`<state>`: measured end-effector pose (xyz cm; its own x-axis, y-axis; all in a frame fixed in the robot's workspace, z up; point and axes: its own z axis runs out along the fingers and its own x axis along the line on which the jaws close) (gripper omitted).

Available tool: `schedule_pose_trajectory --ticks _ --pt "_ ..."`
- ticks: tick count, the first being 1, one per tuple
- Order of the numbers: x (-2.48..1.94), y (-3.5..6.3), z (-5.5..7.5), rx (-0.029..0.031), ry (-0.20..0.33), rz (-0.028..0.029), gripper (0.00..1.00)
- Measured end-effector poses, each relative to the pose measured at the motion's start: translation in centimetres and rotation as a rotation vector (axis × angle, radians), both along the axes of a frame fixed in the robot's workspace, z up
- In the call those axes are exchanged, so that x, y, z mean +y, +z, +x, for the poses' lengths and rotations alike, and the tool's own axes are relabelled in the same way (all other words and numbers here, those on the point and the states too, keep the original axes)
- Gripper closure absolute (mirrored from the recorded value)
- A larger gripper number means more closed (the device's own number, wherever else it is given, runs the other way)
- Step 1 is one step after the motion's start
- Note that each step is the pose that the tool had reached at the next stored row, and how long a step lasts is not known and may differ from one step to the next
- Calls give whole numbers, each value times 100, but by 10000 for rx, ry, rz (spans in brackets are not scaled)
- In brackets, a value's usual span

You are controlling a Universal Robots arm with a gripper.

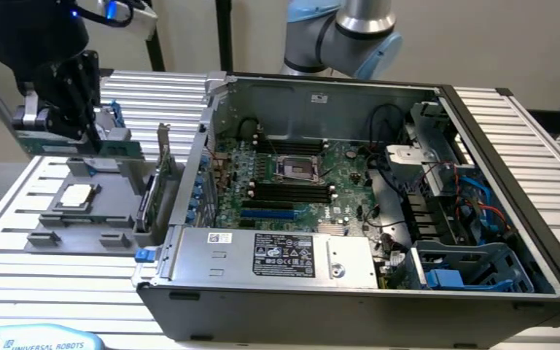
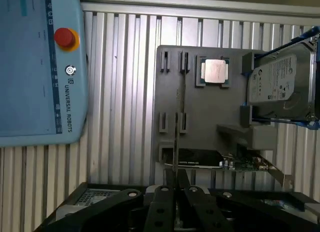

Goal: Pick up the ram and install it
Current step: 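Pick up the ram and move it above insertion slot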

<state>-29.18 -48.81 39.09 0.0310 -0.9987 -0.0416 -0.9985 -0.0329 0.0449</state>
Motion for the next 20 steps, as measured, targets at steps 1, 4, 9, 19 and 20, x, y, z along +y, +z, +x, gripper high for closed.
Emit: schedule_pose_trajectory --ticks 1,4,9,19,20 --pt "0 25 46 1 0 19 86" --pt "0 85 181 5 0 93 86" --pt "0 136 410 7 0 235 86" --pt "0 164 864 12 -1 410 86" --pt "0 165 909 13 0 424 86"
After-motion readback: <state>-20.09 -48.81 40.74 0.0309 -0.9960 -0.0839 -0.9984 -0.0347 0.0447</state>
